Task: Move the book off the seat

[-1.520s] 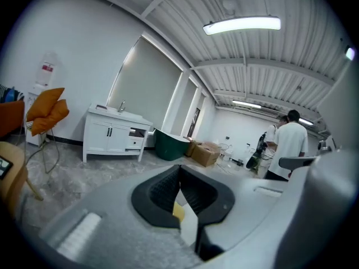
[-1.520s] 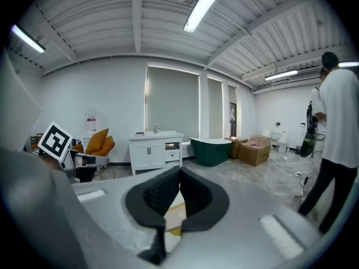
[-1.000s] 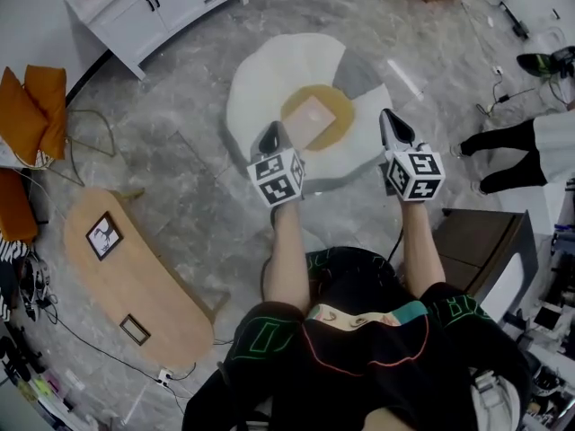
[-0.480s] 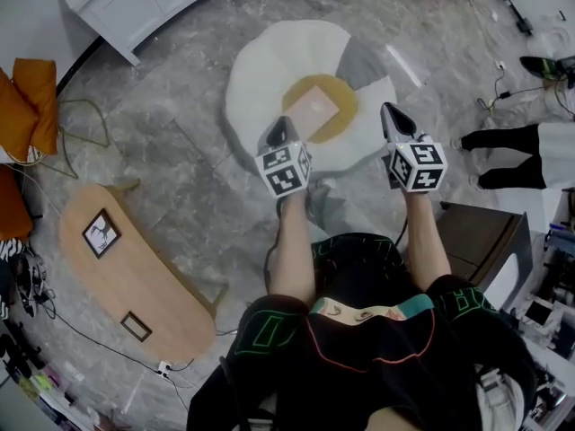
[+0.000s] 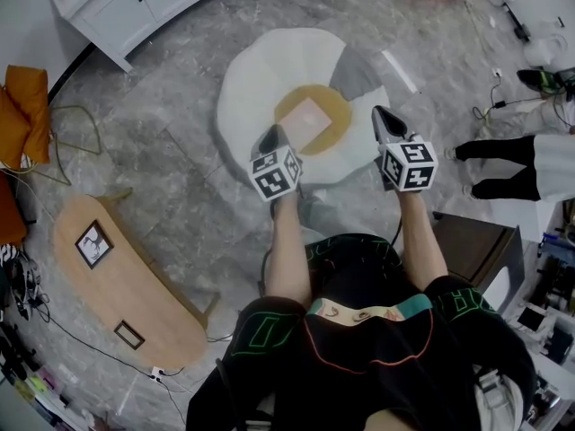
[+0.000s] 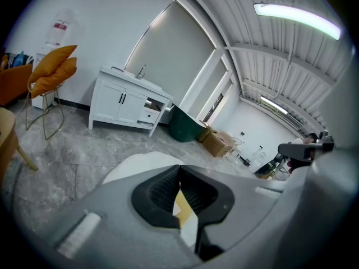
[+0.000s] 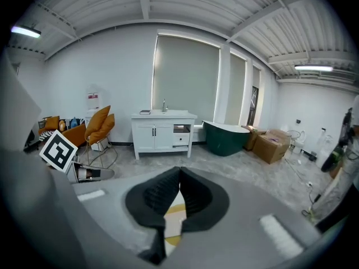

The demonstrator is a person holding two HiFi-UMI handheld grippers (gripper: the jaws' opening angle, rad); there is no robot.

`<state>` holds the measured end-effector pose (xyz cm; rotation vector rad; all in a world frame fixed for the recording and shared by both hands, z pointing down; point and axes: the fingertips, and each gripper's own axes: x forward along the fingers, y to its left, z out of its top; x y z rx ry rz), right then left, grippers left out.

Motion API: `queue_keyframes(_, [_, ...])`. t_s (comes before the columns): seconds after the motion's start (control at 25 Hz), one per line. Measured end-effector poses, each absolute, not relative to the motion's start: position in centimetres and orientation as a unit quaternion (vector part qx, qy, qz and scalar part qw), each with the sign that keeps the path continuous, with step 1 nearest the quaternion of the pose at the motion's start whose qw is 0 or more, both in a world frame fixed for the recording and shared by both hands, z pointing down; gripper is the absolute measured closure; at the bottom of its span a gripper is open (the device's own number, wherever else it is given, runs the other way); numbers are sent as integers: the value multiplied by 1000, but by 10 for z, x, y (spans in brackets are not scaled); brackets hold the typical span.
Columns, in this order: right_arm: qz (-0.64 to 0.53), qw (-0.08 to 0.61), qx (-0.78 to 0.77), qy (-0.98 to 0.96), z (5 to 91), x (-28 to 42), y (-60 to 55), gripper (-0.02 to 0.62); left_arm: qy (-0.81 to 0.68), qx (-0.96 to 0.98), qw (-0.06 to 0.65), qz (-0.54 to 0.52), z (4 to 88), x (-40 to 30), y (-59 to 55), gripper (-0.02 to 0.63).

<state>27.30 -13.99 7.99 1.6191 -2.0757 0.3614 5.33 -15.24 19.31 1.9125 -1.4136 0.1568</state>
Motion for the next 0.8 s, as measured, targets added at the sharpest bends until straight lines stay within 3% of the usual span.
queue_keyframes(0.44, [182,252,553,-773,129,322,-179,592,-546,737,393,70,221,115,-161,595])
queue_keyframes(0.8, [260,298,475,-786,244,327,-180,592,-539,704,445,128,303,137,-119,595])
